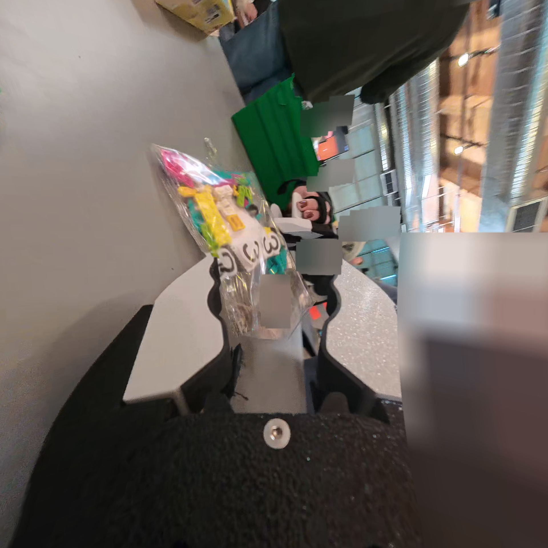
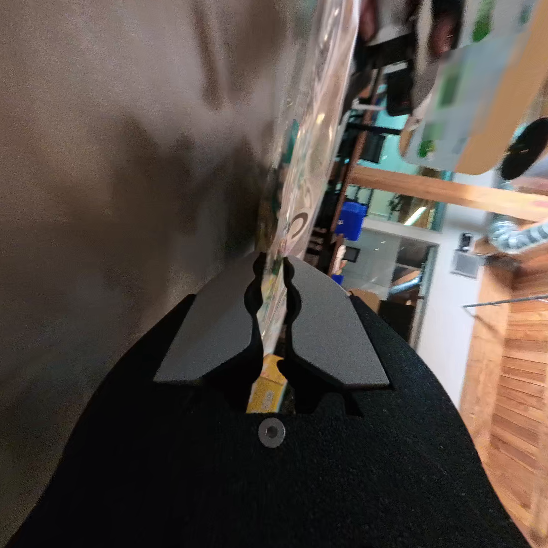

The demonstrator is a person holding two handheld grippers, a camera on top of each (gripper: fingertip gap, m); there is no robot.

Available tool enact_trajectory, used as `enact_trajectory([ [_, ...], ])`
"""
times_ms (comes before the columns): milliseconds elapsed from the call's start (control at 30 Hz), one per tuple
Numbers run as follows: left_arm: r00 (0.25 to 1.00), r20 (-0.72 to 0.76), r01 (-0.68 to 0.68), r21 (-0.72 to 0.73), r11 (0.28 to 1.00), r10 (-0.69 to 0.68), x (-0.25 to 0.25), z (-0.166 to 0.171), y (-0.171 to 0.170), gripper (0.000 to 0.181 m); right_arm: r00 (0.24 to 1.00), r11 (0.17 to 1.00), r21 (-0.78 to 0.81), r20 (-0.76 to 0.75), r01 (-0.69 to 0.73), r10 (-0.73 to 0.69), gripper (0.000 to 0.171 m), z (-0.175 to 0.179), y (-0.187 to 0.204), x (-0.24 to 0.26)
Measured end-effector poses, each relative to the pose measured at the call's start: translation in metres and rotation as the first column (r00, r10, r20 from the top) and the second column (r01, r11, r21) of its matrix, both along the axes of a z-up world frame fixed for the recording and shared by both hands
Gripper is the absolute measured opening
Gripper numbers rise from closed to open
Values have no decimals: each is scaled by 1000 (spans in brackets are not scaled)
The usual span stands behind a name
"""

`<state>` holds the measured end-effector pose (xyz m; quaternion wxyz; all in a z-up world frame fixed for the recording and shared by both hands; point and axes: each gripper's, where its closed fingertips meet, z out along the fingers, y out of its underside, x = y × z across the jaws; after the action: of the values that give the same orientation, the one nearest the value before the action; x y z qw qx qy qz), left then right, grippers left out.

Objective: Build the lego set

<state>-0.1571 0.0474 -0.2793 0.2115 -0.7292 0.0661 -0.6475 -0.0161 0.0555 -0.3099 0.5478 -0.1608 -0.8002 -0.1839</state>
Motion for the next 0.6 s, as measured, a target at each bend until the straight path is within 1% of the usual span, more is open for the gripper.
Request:
enact_trajectory([
  [67,994,-107,-2,38,999,6,5,-6,7,69,996,993,-86,49,83,-79,26,-10,3,10],
  [133,979,-202,14,61,998,-2,9,-12,11,69,981,954,-233,74,190,-178,43,-12,6,23],
  [167,970,-244,25,72,997,-6,11,-15,12,69,967,910,-326,84,254,-240,47,-12,7,30],
  [200,959,-285,31,78,996,-7,12,-19,14,69,946,842,-435,95,320,-310,48,-12,8,39],
  [233,948,-319,41,81,996,-13,13,-22,14,69,917,742,-557,101,374,-387,50,-12,9,48],
  [267,937,-348,52,77,996,-22,14,-26,13,68,882,597,-692,129,407,-453,47,-14,7,56],
  [300,930,-367,67,71,995,-36,16,-28,11,67,843,421,-814,148,401,-517,49,-13,4,60],
  [333,924,-379,80,64,995,-50,18,-31,10,65,813,239,-907,162,345,-560,46,-10,1,61],
  [367,919,-390,89,57,994,-60,20,-33,9,65,806,65,-965,175,256,-566,46,-5,-7,60],
  [400,914,-399,99,52,994,-71,23,-35,8,64,797,-81,-982,186,171,-575,46,0,-11,60],
  [433,909,-408,113,44,993,-85,25,-37,7,64,777,-206,-972,214,111,-592,43,3,-11,62],
  [500,897,-429,135,30,990,-109,31,-43,5,64,747,-442,-897,310,25,-587,42,2,-14,65],
  [533,894,-433,143,27,989,-117,34,-43,4,63,732,-539,-843,365,-3,-575,43,-1,-16,65],
  [567,890,-440,145,26,989,-119,36,-43,5,63,734,-615,-789,403,-24,-546,43,-4,-19,63],
  [600,884,-452,152,28,988,-123,38,-44,6,63,730,-673,-739,441,-35,-522,42,-9,-22,62],
])
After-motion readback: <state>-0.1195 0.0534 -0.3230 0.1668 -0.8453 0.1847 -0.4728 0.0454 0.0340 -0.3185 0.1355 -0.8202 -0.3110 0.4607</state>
